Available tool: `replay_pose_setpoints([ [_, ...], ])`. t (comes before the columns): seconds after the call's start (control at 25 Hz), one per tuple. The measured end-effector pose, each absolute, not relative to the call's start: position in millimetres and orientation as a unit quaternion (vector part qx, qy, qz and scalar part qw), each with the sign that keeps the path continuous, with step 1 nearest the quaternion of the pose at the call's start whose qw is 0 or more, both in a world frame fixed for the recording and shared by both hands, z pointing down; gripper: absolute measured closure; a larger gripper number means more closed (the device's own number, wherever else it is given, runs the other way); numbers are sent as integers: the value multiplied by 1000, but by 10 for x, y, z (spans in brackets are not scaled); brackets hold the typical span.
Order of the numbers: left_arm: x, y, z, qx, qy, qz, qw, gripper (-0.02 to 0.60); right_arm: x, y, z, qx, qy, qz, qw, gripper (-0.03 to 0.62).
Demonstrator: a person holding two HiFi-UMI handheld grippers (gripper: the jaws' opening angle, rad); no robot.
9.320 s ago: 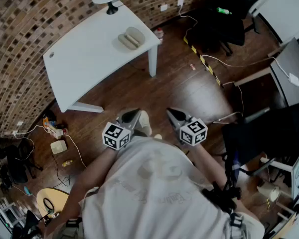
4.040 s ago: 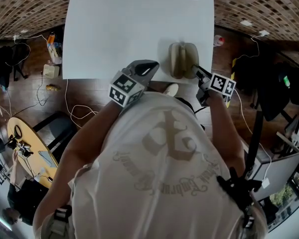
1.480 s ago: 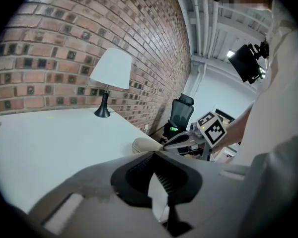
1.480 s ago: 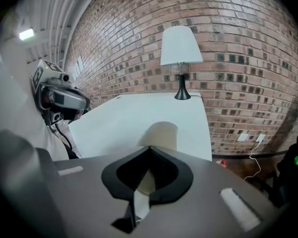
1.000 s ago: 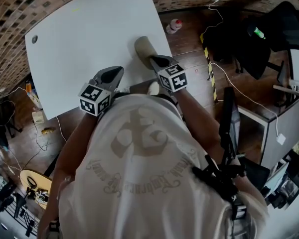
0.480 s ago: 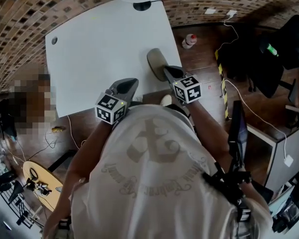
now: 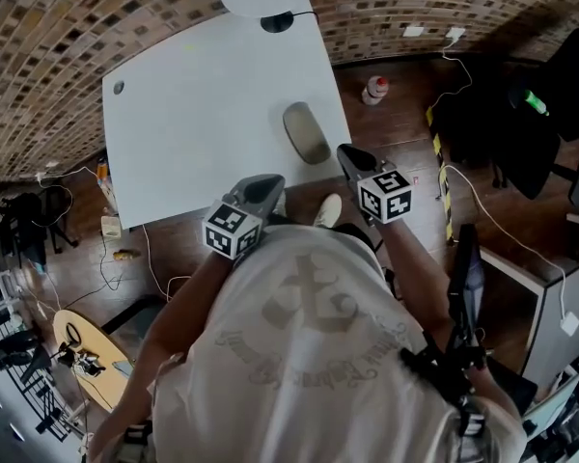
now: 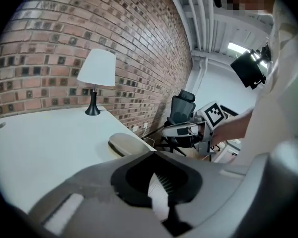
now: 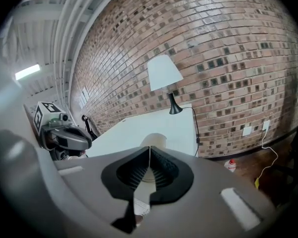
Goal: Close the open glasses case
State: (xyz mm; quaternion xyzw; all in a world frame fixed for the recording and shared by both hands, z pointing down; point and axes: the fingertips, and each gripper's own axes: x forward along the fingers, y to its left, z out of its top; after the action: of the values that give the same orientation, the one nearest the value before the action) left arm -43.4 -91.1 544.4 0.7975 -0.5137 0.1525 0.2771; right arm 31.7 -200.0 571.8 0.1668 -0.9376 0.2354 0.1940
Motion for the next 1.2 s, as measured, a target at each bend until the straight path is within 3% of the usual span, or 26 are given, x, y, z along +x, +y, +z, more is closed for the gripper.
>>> replay_pose_setpoints([
  [0.56,-72,-959,5213,863,-435,133,221,575,730,-1476,5025,237,-941,230,79,583],
  [1.2,-731,-82,5081,868,-438,77,221,575,134,-312,4803,235,-947,201,87,584],
])
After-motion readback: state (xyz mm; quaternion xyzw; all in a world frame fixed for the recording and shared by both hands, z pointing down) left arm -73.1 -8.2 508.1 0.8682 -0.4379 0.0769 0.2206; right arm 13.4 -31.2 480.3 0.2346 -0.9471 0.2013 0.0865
